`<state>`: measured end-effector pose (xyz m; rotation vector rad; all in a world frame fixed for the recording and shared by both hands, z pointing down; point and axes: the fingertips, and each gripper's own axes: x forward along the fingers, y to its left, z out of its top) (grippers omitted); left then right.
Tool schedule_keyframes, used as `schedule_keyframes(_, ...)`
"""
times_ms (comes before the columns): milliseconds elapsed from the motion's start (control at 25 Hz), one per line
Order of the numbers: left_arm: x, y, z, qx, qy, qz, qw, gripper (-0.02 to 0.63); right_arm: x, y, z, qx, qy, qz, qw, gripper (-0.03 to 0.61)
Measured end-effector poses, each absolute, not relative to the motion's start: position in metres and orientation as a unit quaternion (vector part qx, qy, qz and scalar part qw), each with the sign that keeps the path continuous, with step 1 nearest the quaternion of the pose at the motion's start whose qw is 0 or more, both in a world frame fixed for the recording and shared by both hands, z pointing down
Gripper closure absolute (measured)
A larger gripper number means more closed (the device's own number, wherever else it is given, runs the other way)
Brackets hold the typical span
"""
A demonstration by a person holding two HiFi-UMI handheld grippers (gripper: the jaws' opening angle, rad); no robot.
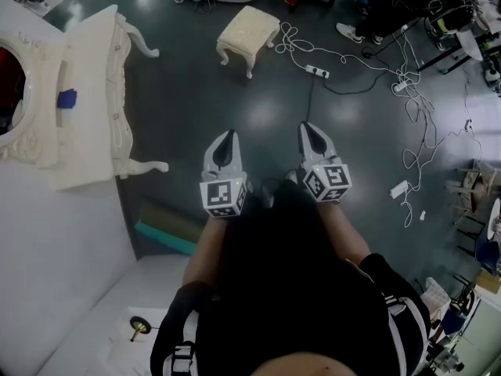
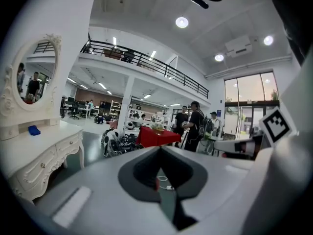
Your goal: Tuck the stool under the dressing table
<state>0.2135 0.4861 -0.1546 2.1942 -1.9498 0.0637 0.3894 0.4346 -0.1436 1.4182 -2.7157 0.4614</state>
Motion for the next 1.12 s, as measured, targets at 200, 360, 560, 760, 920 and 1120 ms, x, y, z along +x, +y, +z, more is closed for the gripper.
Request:
schedule_keyframes(200, 0.198, 0.476, -0.152, 0.748, -0.655, 0.024, 0.107, 0.606, 0.377, 0.432, -0.143, 0.461, -0.874, 0.151, 0.027, 0.581)
schedule_keyframes(360, 0.192, 0.461, -0.145, 0.744, -0.658, 0.024, 0.118, 0.606, 0.37, 0.418, -0.135, 0.456, -0.875, 0.158, 0.036, 0.581)
schedule_keyframes(560, 0.187, 0.423, -0.137, 0.744, -0.658, 0.038, 0.111, 0.606, 0.36, 0.376, -0.123, 0.453, -0.875, 0.167, 0.024, 0.581)
schedule_keyframes(760, 0.18, 0.379, -0.13, 0.741, -0.66, 0.045, 0.113, 0.606, 0.35, 0.325, -0.108, 0.454, -0.874, 0.171, 0.028, 0.581)
schedule_keyframes(920, 0.177, 0.339, -0.12, 0.737, -0.664, 0.064, 0.108, 0.606, 0.344, 0.286, -0.097, 0.448, -0.875, 0.18, 0.034, 0.581)
schedule_keyframes(1120, 0.172, 0.291, -0.105, 0.734, -0.666, 0.068, 0.117, 0.606, 0.339, 0.237, -0.084, 0.439, -0.88, 0.179, 0.039, 0.581)
